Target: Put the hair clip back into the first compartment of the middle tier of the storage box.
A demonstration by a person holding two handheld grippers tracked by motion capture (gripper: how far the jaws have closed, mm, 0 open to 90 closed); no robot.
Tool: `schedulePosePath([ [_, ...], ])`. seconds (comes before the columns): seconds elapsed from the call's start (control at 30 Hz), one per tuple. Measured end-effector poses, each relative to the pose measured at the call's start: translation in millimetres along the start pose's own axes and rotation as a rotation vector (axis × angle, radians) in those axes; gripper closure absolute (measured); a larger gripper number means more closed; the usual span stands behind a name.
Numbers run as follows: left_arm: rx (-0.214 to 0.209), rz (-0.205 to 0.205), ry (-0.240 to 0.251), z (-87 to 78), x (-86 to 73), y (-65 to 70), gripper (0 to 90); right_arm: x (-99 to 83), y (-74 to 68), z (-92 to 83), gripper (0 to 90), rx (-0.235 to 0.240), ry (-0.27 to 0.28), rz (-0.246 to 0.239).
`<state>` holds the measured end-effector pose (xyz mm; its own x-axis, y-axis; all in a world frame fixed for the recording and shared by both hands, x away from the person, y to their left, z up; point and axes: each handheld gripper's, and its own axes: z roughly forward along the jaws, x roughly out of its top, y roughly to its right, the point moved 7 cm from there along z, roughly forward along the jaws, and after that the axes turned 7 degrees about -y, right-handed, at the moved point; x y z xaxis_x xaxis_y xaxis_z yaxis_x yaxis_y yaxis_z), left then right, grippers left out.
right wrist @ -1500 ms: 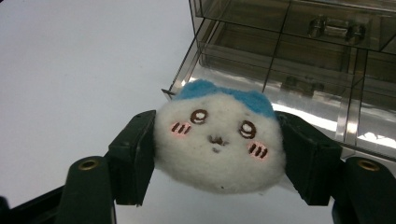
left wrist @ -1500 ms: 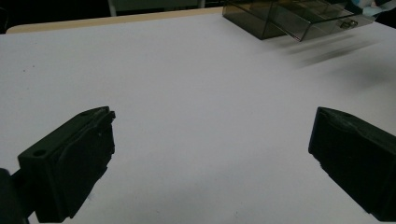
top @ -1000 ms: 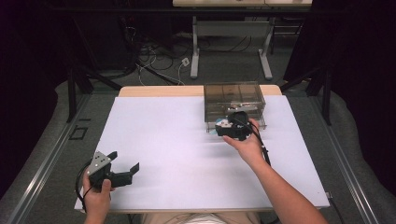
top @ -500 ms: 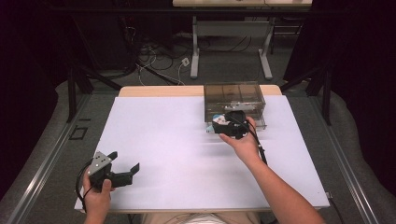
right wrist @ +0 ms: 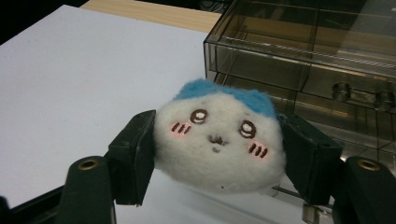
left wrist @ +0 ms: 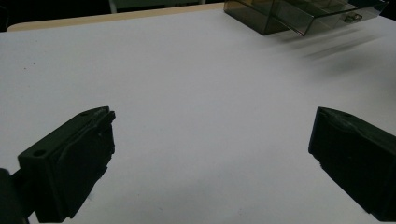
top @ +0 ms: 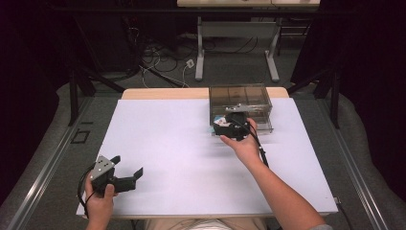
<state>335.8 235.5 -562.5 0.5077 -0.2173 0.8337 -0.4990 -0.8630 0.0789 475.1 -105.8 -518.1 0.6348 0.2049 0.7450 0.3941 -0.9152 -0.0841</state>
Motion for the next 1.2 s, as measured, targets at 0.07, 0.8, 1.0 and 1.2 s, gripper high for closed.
schedulePosePath([
  [0.07, -0.002, -0.002, 0.002, 0.1, 0.1, 0.2, 0.4, 0.3, -0.6, 2.2, 32.5, 0.011, -0.006, 0.012],
  [0.8, 0.0, -0.01, 0.003, 0.5, -0.3, -2.4, 0.4, 0.5, 11.0, 28.1, 32.5, 0.013, -0.034, 0.057],
  [1.0, -0.002, -0.006, 0.002, 1.0, 0.1, -3.0, 0.4, -2.1, 10.0, 34.1, 32.5, 0.005, -0.049, 0.06],
  [1.2, -0.004, -0.01, 0.001, 2.0, 0.0, -3.3, 0.4, -2.9, 10.3, 36.3, 32.5, 0.0, -0.05, 0.058],
])
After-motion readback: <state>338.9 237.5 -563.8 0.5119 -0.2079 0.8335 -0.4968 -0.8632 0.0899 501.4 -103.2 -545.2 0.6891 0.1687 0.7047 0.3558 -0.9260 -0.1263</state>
